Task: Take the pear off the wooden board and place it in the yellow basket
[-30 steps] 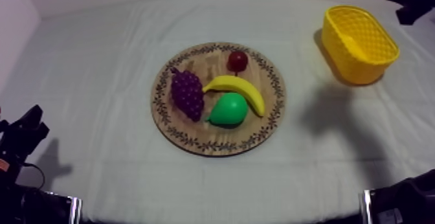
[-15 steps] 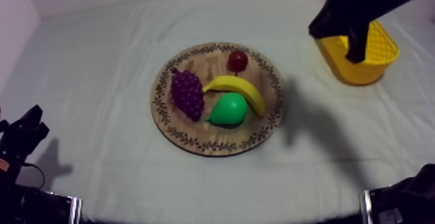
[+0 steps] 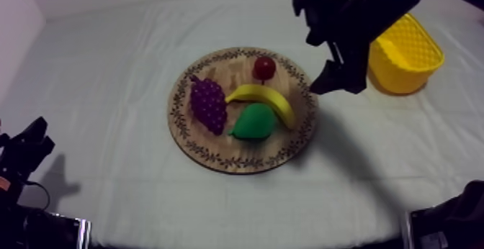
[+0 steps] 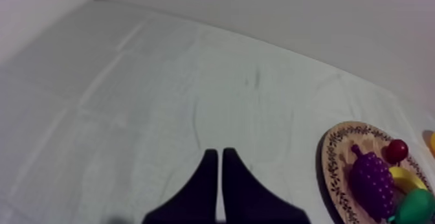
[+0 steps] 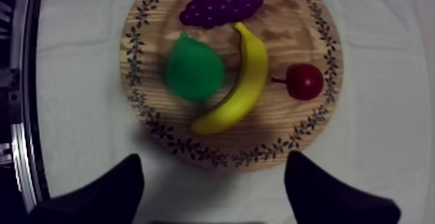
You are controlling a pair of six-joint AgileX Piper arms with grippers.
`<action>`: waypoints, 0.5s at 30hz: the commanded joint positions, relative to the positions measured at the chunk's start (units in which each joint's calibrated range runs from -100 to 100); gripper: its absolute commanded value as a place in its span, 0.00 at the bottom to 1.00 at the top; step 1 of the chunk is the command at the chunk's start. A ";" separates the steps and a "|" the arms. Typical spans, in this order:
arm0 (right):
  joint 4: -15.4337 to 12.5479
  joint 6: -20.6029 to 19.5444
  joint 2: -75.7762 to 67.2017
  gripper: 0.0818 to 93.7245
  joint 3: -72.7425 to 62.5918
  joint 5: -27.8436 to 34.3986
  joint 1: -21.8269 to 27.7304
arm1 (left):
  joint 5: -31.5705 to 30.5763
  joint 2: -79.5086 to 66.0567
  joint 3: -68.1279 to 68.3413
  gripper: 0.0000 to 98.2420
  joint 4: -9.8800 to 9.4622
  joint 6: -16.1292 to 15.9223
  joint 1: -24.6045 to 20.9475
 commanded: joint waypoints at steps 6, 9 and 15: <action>0.32 0.39 3.76 0.93 -1.90 -0.43 -1.22 | 0.01 -0.02 -0.05 0.00 -0.01 0.00 0.00; 0.39 0.37 6.13 0.93 -2.74 -0.60 -2.18 | 0.01 -0.02 -0.05 0.00 -0.01 0.00 0.00; 0.35 0.21 12.03 0.93 -4.67 -1.05 -4.30 | 0.01 -0.02 -0.05 0.00 -0.01 0.00 0.00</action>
